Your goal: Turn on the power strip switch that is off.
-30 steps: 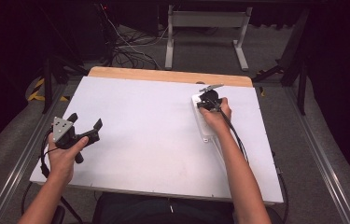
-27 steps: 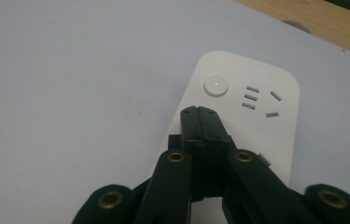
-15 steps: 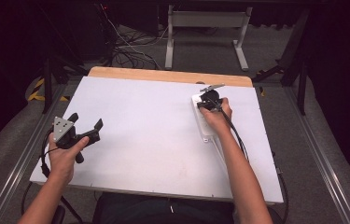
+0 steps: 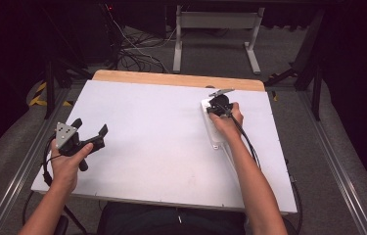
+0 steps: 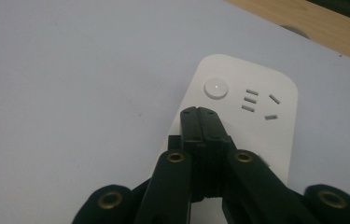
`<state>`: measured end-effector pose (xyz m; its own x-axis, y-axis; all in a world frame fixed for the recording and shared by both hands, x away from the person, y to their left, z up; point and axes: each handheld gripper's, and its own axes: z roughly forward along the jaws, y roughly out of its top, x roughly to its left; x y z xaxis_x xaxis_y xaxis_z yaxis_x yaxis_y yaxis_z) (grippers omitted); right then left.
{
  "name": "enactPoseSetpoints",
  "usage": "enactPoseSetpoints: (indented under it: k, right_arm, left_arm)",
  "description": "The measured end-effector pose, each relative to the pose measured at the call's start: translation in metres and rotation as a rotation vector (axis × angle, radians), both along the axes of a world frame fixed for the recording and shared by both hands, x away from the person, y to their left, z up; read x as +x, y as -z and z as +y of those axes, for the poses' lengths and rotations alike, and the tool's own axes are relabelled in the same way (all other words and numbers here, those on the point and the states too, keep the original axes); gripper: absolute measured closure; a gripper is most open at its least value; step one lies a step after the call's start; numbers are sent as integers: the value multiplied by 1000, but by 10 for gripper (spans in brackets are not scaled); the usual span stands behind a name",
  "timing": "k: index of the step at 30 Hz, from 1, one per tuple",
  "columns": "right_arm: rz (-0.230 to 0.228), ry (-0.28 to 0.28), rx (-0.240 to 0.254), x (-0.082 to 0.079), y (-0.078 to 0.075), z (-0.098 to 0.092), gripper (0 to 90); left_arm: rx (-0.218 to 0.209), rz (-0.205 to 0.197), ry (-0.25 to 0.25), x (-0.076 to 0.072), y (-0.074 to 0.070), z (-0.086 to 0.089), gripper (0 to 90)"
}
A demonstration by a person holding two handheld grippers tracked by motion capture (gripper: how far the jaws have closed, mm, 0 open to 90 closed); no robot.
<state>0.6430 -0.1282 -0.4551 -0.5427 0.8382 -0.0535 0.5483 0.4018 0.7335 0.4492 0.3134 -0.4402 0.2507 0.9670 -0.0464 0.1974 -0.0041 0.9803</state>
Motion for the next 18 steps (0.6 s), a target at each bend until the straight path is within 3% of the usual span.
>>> enactPoseSetpoints:
  k: [8, 12, 16, 18]
  right_arm:
    - [3, 3, 14, 0, 0, -1, 900]
    - [-5, 8, 53, -1, 0, -2, 900]
    - [-88, 11, 76, -9, -9, -9, 900]
    - [-100, 11, 91, -12, -12, -12, 900]
  left_arm:
    - [1, -2, 1, 1, 0, -1, 63]
    - [-2, -2, 3, 1, 0, 0, 63]
    - [-3, -2, 7, 1, 0, 0, 63]
    - [-4, -4, 8, 1, 0, 0, 63]
